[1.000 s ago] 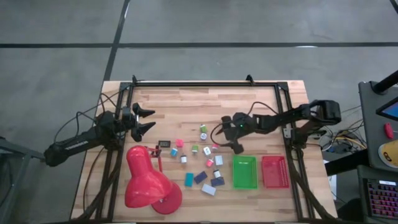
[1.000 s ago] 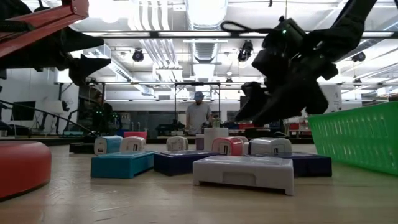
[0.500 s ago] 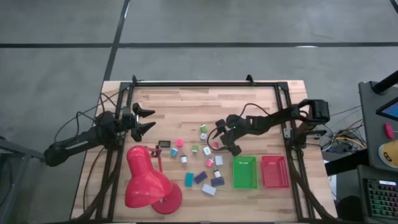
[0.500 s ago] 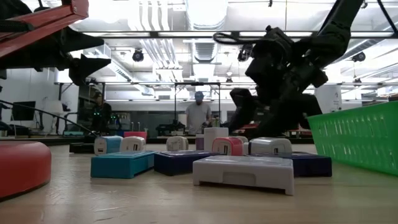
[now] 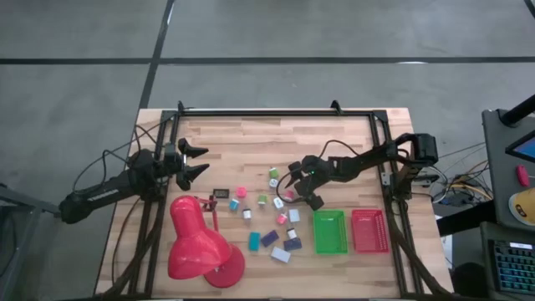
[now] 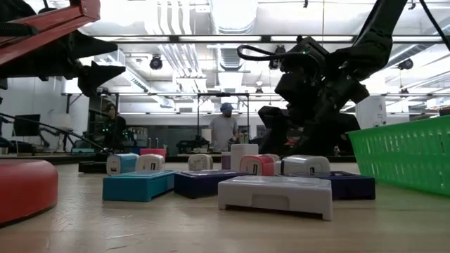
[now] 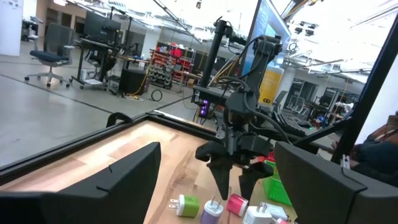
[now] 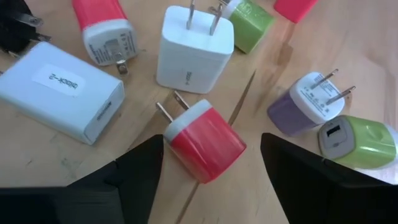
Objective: Pick & Place Office items
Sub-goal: Put the pink charger adapter into the green basket
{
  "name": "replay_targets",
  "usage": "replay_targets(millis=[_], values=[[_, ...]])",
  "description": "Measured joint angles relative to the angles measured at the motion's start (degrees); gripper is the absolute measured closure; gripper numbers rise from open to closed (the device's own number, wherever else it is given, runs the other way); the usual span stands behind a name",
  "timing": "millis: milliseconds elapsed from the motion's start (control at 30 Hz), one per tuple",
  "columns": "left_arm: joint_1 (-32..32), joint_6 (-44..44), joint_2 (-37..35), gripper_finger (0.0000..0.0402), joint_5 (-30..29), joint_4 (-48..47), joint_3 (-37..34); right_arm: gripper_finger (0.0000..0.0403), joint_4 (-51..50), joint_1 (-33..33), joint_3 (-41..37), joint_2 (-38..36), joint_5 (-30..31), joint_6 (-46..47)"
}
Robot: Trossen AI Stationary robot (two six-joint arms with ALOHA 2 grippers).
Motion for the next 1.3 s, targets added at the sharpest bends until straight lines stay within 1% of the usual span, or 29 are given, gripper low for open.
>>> replay_targets(millis=[167, 400, 667, 867, 1100, 1300], values=[[0.00, -0.01, 0.00, 0.0082, 0.00, 0.00, 0.00, 0.0177, 0.15, -0.02, -0.02, -0.01, 0.08, 0.04], [0.02, 0.01, 0.00, 0.0082, 0.00, 0.00, 0.00, 0.0215, 0.50, -0.02, -0.04, -0.01, 0.08, -0.24], [0.00, -0.01, 0.00, 0.0082, 0.00, 0.00, 0.00, 0.0245, 1.08, -0.02, -0.06, 0.00, 0.10, -0.24], [0.00, 0.01, 0.00, 0.0082, 0.00, 0.00, 0.00, 0.0240, 6.75, -0.02, 0.05, 0.02, 0.19, 0.94], [0.02, 0.01, 0.00, 0.0082, 0.00, 0.00, 0.00, 0.0219, 4.20, -0.02, 0.77, 0.02, 1.20, 1.07], [0.02, 0.00, 0.00, 0.0082, 0.00, 0.00, 0.00, 0.0213, 3.45, -0.02, 0.72, 0.02, 1.57, 1.07]])
